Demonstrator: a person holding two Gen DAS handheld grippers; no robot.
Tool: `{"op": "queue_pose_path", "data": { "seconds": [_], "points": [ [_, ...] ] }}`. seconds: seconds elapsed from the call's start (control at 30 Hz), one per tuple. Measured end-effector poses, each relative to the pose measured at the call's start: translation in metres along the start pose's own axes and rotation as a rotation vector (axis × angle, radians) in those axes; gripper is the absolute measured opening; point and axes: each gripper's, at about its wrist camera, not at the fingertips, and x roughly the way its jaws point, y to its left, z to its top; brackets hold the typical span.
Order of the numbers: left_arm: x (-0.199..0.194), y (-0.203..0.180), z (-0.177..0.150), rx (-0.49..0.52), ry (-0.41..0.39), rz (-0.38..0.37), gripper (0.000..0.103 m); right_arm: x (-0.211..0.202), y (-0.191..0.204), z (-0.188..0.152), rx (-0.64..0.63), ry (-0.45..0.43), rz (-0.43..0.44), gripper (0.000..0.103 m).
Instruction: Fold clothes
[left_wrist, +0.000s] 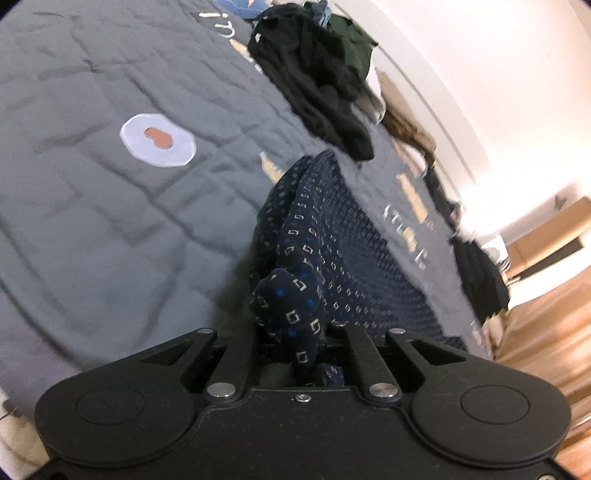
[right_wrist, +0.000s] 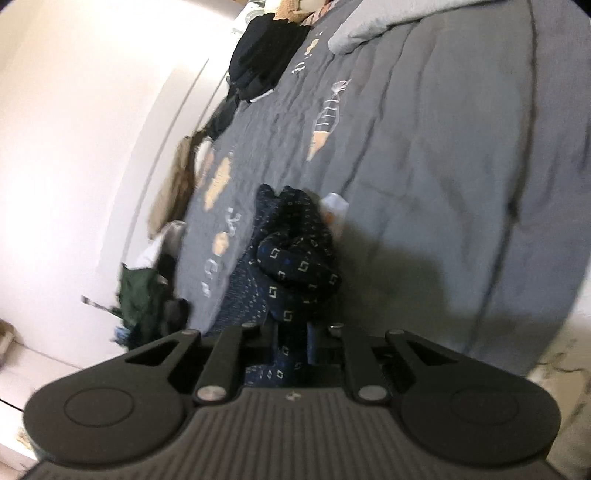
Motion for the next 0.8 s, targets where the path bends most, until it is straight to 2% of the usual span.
{"op": "queue_pose_path", "data": {
  "seconds": [0.07,0.13,0.17,0.23,0.27,0.43,0.53,0.6,0.67,0.8],
  "points": [
    [0.005,0.005,-0.003,-0.001,0.016,0.025,0.008,0.007,-0.010,-0.004,-0.009,0.029,-0.058,0.016],
    [0.010,0.011,-0.006,-0.010,0.024,0.050,0.015,0.013,-0.019,-0.005,0.005,0.052,-0.097,0.019],
    [0.013,0.014,-0.007,-0.011,0.028,0.062,0.021,0.012,-0.024,-0.005,0.040,0.058,-0.090,0.019],
    [0.014,0.012,-0.008,0.020,0.026,0.080,0.022,0.008,-0.033,-0.004,0.092,0.059,-0.073,0.021],
    [0.014,0.011,-0.008,0.034,0.023,0.081,0.022,0.004,-0.032,-0.004,0.071,0.051,-0.079,0.022],
    [0.010,0.010,-0.008,0.036,0.027,0.087,0.025,-0.014,-0.014,-0.004,-0.070,0.023,-0.102,0.028],
    [0.004,0.006,-0.004,0.074,0.016,0.165,0.033,-0.024,0.000,-0.002,-0.158,0.011,-0.089,0.030],
    [-0.004,0.001,0.000,0.121,-0.008,0.233,0.047,-0.027,0.014,0.002,-0.240,0.002,-0.093,0.032],
    [-0.015,-0.003,0.008,0.165,-0.041,0.271,0.049,-0.031,0.029,0.008,-0.313,-0.023,-0.096,0.033],
    [-0.032,-0.012,0.027,0.243,-0.112,0.272,0.049,-0.028,0.066,0.023,-0.505,-0.090,-0.109,0.042]
  ]
}}
